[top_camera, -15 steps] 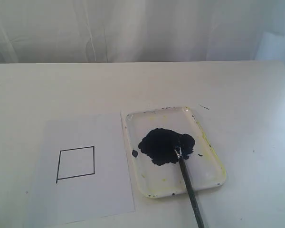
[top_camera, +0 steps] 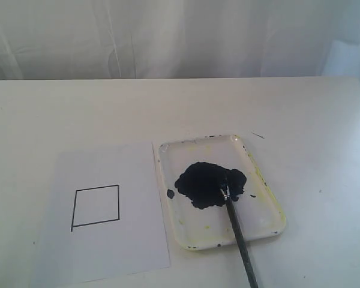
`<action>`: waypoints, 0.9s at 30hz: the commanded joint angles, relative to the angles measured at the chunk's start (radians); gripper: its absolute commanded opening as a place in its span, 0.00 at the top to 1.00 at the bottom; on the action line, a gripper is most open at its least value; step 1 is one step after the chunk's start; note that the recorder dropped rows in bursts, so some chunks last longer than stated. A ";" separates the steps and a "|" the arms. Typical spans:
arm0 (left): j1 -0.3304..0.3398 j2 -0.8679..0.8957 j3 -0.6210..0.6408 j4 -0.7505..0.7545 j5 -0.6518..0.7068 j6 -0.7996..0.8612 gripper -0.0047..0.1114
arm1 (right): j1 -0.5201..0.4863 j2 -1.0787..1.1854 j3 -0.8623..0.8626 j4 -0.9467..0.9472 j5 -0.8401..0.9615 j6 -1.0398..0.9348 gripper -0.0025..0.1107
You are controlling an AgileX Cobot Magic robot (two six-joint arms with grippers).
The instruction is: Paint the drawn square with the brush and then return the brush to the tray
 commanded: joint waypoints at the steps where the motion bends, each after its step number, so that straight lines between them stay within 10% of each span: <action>1: -0.006 -0.004 0.004 -0.056 -0.039 -0.004 0.96 | 0.003 -0.004 0.005 0.003 -0.005 0.003 0.98; 14: -0.006 -0.004 -0.162 -0.261 -0.020 -0.190 0.96 | 0.003 -0.004 0.005 0.003 -0.037 0.003 0.98; 27: -0.006 0.079 -0.691 -0.261 0.521 -0.022 0.96 | 0.003 -0.004 0.005 0.003 -0.037 0.003 0.98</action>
